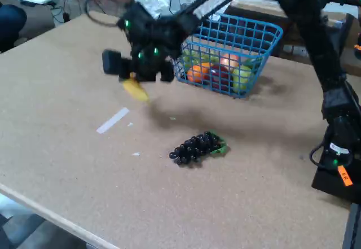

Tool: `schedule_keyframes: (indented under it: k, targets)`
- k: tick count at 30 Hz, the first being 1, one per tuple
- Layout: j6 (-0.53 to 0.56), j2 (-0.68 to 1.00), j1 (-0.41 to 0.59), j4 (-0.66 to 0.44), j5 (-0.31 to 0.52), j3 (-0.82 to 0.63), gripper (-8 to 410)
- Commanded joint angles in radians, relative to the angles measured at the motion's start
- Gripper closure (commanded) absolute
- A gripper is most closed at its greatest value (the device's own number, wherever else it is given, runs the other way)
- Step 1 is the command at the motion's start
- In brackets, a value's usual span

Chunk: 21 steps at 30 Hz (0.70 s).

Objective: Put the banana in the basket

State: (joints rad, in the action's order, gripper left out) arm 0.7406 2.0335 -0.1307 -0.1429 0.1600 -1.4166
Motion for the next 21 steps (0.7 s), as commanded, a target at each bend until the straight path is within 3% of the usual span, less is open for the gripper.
schedule_keyframes:
  k: [1,4,9,12,21]
  targets:
    - [-0.165,-0.267,-0.038,-0.158,0.209,-0.001,402]
    - [-0.243,-0.363,-0.053,-0.227,0.306,-0.001,402]
    - [-0.28,-0.51,-0.059,-0.351,0.402,0.0,402]
    - [-0.298,-0.579,-0.063,-0.451,0.538,0.0,402]
    - [-0.162,-0.684,-0.038,-0.79,0.768,0.003,402]
